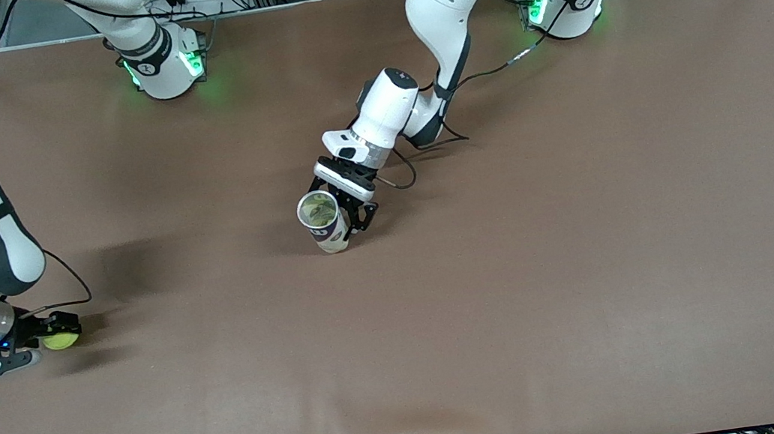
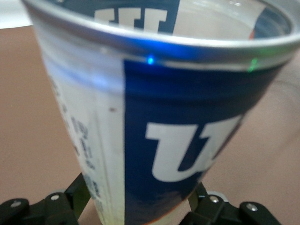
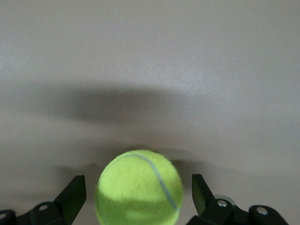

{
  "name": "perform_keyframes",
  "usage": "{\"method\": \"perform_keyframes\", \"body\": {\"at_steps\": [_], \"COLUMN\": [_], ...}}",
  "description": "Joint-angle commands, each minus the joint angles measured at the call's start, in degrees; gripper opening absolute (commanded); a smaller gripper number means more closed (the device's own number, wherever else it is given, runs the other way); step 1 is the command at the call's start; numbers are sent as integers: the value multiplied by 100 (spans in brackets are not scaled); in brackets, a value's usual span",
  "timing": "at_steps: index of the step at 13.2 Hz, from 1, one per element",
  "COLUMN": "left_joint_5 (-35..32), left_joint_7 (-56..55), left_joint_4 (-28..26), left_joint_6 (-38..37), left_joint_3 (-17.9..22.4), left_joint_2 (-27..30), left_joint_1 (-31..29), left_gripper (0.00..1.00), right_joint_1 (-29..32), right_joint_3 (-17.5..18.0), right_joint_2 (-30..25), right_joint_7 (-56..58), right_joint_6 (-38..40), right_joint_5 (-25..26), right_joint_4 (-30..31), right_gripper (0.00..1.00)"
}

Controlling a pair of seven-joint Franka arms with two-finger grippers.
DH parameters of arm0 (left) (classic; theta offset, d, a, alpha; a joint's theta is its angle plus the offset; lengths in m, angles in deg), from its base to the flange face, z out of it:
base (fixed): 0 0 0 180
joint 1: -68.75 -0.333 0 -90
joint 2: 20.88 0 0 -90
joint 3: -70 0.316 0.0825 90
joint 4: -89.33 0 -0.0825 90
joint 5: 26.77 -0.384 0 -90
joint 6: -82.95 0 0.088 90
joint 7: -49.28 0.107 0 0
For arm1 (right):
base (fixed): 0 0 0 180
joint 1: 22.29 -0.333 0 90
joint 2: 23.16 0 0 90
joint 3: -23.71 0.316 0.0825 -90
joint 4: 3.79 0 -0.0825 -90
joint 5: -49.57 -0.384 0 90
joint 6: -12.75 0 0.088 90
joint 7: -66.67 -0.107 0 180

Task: Insert tennis ball vertically with right arm
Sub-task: 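Grasp the second tennis ball with the right gripper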

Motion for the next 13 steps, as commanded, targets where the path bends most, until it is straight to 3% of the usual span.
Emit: {"method": "perform_keyframes", "body": {"at_steps": [1, 2, 4, 6, 7, 9, 13], "left_joint_5": [113, 113, 113, 113, 113, 113, 113], "left_joint_7": [-17, -17, -17, -17, -17, -17, -17], "left_joint_4": [-61, -61, -61, -61, -61, -61, -52], "left_joint_6": [21, 21, 21, 21, 21, 21, 21], "left_joint_3": [70, 79, 70, 70, 70, 70, 70], "left_joint_2": [66, 66, 57, 57, 66, 66, 57], "left_joint_1": [84, 84, 84, 84, 84, 84, 84], "left_gripper": [88, 88, 88, 88, 88, 88, 89], "right_joint_1": [141, 132, 132, 124, 115, 27, -122], "right_joint_3": [132, 132, 141, 158, 193, 228, 859], "right_joint_2": [103, 94, 59, -28, -142, -633, -1846], "right_joint_7": [29, 29, 37, 55, 38, -23, -767], "right_joint_6": [-74, -48, -12, 75, 267, 898, 2313], "right_joint_5": [-98, -98, -98, -98, -98, -150, -388], "right_joint_4": [68, 77, 77, 69, 51, 60, 42], "right_gripper": [100, 85, 38, 8, 0, 0, 0]}}
